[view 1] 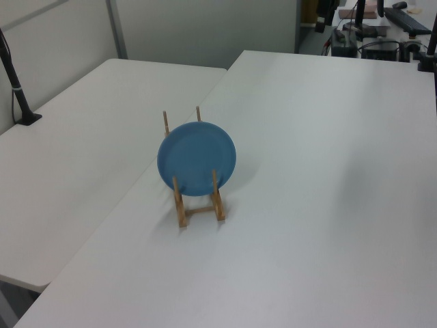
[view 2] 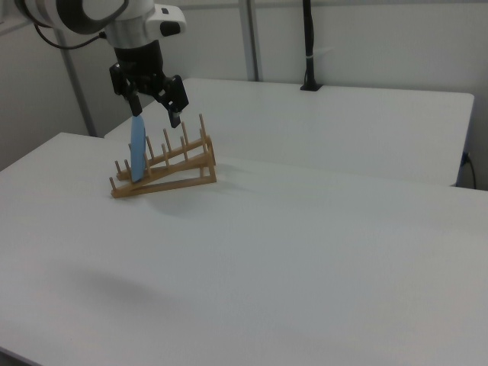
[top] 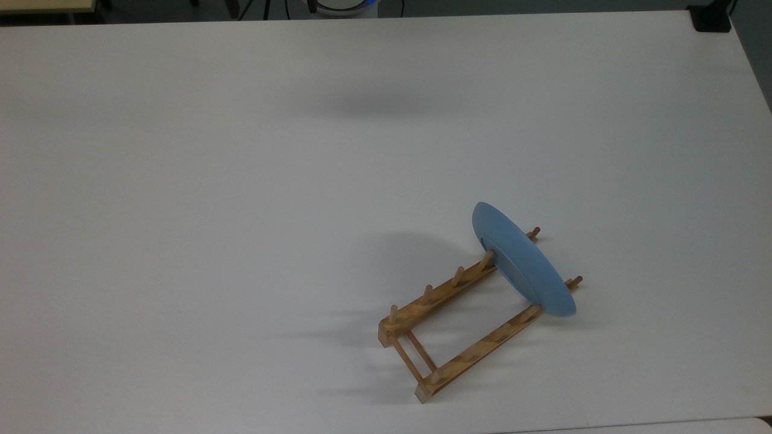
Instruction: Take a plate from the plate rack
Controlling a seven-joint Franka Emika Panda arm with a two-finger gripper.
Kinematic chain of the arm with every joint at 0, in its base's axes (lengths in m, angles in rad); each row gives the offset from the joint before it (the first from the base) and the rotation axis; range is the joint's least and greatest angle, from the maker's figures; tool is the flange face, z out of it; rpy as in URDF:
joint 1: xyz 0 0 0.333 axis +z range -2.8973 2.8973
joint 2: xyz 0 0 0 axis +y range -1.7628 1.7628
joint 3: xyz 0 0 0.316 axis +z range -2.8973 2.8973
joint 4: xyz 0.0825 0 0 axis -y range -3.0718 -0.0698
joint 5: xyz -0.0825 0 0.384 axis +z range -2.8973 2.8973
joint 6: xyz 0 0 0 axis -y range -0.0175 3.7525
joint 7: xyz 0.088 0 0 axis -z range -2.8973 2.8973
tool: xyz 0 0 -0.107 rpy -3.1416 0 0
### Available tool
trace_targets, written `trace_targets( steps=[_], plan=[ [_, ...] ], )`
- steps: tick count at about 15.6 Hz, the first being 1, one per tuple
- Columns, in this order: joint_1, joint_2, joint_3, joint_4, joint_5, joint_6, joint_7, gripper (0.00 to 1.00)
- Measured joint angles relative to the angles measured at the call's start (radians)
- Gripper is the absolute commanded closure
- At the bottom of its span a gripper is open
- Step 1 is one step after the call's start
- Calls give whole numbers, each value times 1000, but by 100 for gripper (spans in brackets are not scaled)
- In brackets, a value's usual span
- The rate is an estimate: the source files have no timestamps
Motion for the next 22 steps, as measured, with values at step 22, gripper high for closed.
trace_targets(
  steps=[22],
  plan=[
    [1,9,2,-11,-43,0,-183,0]
  ],
)
